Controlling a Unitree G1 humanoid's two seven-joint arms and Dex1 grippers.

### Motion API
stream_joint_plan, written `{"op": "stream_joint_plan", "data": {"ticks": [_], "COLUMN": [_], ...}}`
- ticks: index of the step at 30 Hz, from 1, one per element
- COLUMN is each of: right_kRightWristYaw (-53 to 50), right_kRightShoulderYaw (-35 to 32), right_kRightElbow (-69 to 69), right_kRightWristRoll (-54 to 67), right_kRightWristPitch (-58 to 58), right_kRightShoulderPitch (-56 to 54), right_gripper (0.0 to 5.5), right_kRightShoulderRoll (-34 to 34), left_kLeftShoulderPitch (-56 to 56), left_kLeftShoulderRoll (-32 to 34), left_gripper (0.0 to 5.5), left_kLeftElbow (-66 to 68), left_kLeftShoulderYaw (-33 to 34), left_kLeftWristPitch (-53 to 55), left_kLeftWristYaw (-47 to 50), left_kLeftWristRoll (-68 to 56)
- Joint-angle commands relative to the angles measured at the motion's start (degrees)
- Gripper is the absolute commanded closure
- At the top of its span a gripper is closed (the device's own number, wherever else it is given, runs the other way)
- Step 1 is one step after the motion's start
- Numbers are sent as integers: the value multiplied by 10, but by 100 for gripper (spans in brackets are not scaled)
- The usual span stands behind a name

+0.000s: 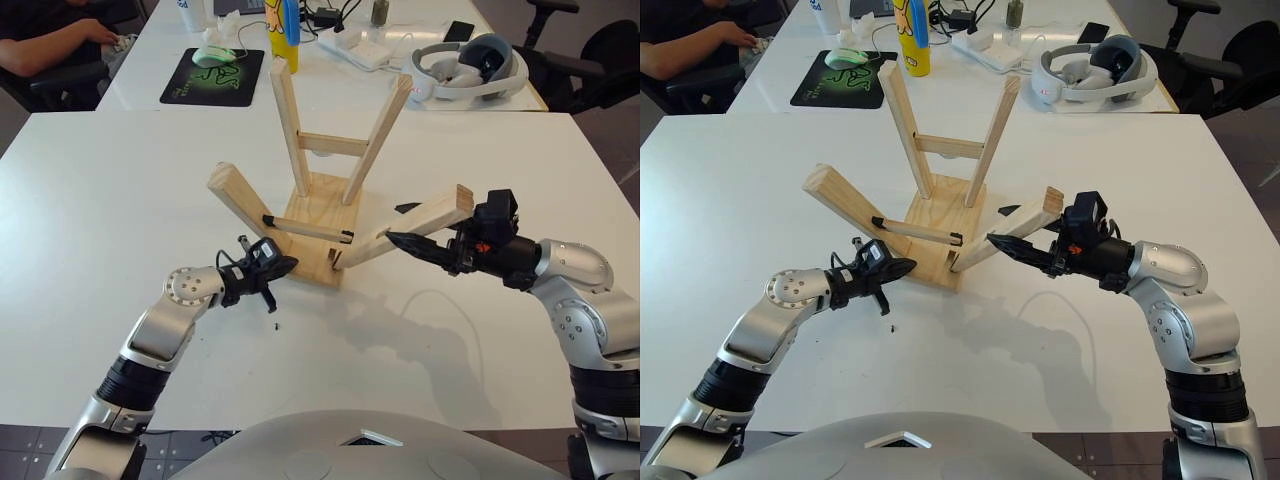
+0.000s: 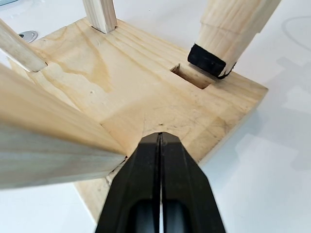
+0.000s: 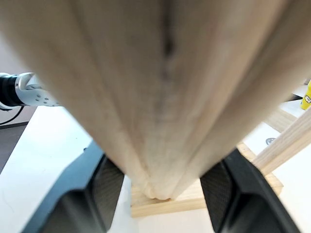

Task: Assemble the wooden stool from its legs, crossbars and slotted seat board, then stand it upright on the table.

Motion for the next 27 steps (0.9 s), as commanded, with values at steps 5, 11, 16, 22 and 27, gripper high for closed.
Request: {"op": "stream_joint_plan", "data": {"ticks": [5,11,16,22,27], "right_kRightWristYaw": [4,27,44,46,46], "right_kRightShoulderYaw": [23,42,59,74,83], "right_kRightElbow": [11,32,45,50,53], "right_kRightWristRoll": [-16,-23,-42,-47,-53], "right_kRightWristPitch": [13,32,30,34,36], "right_kRightShoulderPitch": [-25,-71,-74,-73,-81], "right_gripper": [344,344,344,344,344], "right_kRightShoulderRoll": [-10,-25,-32,-34,-40], "left_kLeftShoulderPitch": [13,25,32,37,39], "left_kLeftShoulderRoll": [10,-1,-9,-11,-13], "left_gripper": [550,550,550,550,550], "left_kLeftElbow": [24,12,3,-4,-10], "left_kLeftShoulderYaw": [-12,-14,-18,-19,-22], "left_kLeftWristPitch": [25,32,38,43,47], "left_kLeftWristYaw": [-8,6,15,20,22], "left_kLeftWristRoll": [15,14,13,12,10]}}
